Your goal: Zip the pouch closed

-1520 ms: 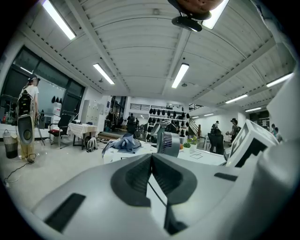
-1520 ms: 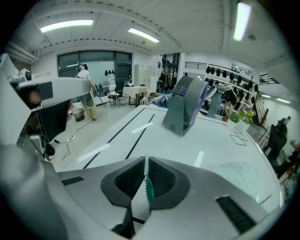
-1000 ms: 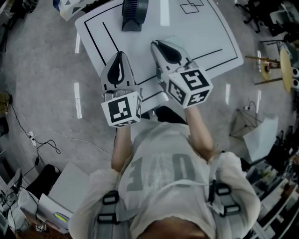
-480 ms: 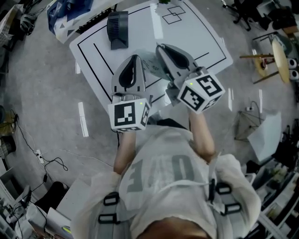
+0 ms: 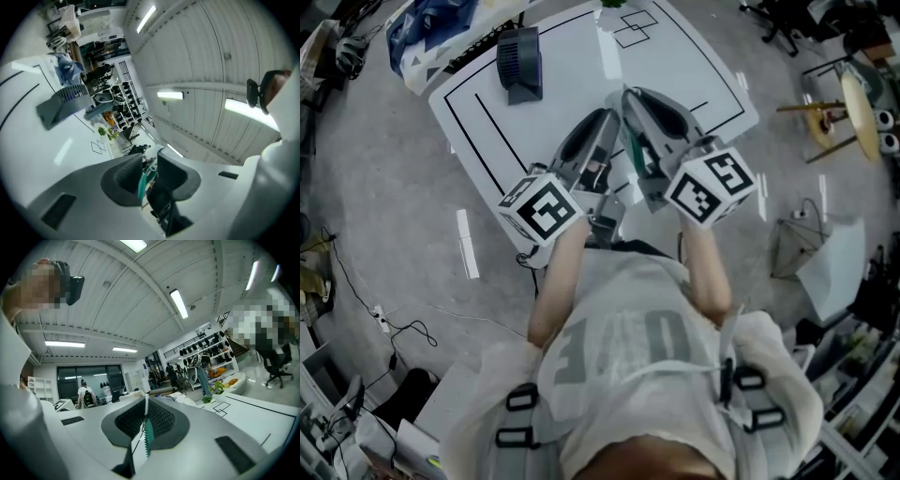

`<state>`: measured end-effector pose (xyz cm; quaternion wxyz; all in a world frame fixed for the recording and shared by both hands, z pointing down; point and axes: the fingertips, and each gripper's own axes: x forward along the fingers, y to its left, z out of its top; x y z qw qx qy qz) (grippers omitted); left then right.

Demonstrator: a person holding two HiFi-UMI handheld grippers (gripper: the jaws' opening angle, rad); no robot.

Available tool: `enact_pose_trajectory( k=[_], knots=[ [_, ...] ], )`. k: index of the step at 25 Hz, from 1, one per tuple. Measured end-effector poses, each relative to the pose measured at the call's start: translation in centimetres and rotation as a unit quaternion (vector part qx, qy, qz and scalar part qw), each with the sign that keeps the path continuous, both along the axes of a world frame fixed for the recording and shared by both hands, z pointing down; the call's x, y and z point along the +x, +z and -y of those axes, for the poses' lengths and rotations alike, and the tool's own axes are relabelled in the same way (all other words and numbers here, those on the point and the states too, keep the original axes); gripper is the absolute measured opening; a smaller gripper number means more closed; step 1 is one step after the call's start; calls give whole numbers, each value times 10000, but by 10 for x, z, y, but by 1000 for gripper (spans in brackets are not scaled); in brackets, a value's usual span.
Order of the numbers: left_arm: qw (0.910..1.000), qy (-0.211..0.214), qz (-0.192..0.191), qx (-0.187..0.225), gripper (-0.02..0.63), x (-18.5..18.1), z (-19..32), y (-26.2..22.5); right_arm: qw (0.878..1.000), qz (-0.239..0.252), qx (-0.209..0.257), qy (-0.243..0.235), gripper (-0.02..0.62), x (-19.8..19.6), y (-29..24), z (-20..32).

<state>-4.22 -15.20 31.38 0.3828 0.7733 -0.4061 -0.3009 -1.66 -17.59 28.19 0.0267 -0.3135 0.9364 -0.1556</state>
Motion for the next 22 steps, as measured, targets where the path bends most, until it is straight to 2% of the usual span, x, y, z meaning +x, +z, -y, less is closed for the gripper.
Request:
enact_pose_trajectory(
  k=[3, 5, 8, 10, 18, 22],
  knots=[
    [9987, 202, -450, -124, 80, 13, -1, -3, 10000, -64, 28, 49, 21, 7, 4, 2],
    [9942, 365, -975, -258, 80, 19, -1, -5, 9999, -90, 59, 75, 21, 10, 5, 4],
    [9786, 583, -1941, -360, 80, 28, 0, -9, 10000, -2, 27, 68, 21, 13, 5, 5],
    [9697, 650, -2323, -374, 80, 30, 0, -9, 9999, 111, -29, 38, 21, 13, 3, 4],
    [9534, 764, -2904, -308, 80, 29, 3, -3, 9985, 440, -313, 28, 20, 15, -1, 6],
    [9348, 910, -3425, -252, 80, 31, 3, -5, 9981, 481, -374, 83, 20, 19, -1, 8]
  ],
)
